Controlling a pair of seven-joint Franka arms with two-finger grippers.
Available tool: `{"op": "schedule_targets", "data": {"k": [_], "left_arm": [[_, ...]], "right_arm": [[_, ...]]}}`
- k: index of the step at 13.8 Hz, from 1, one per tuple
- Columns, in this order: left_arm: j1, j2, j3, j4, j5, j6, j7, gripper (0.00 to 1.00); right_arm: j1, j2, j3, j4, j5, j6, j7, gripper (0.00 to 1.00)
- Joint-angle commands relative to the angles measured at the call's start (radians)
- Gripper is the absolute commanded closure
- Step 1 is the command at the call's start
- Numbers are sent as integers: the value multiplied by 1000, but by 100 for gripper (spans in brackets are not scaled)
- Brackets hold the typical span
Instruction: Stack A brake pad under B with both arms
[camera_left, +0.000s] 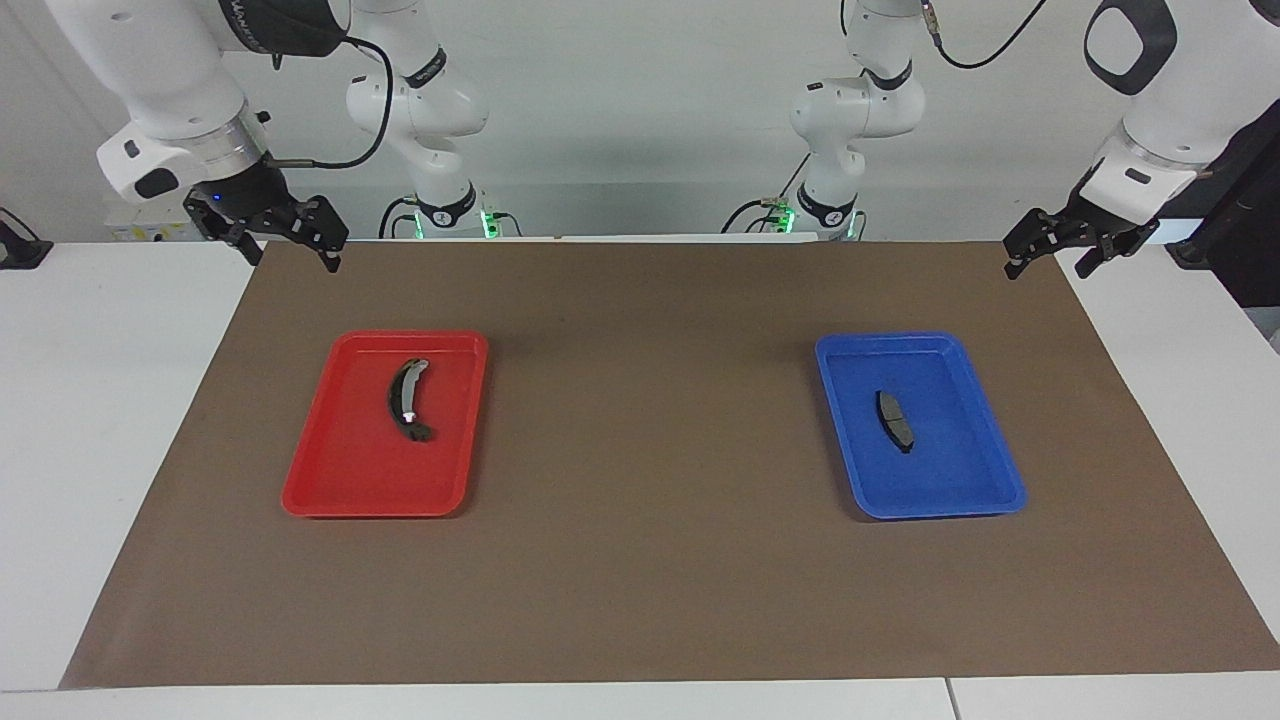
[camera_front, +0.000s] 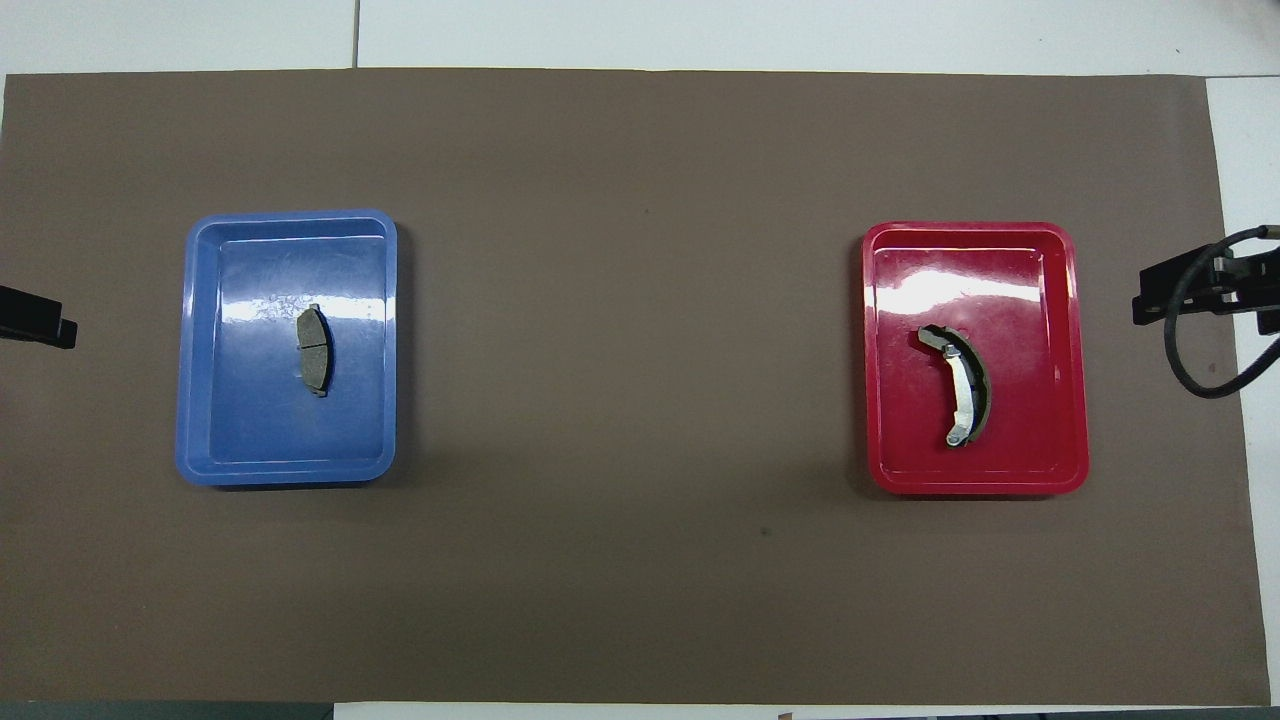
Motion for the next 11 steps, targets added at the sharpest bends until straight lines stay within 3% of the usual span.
{"op": "schedule_targets", "data": {"k": [1, 3, 7, 9, 11], "left_arm": [[-4, -44, -3, -79, 0, 56, 15, 1], [-10, -99, -3, -241, 0, 249, 9, 1], [-35, -89, -11, -413, 0, 447, 4, 1], [-73, -52, -12, -505, 0, 577, -29, 1], [-101, 18, -11, -539, 0, 679, -127, 2]], "right_arm": [[-21, -16, 15, -19, -10, 14, -16, 0], [-21, -16, 15, -19, -10, 14, -18, 0], [-21, -19, 15, -30, -5, 14, -10, 0], [-21, -59, 13, -120, 1, 72, -19, 0], [-24, -132, 7, -311, 24, 239, -60, 0]]}}
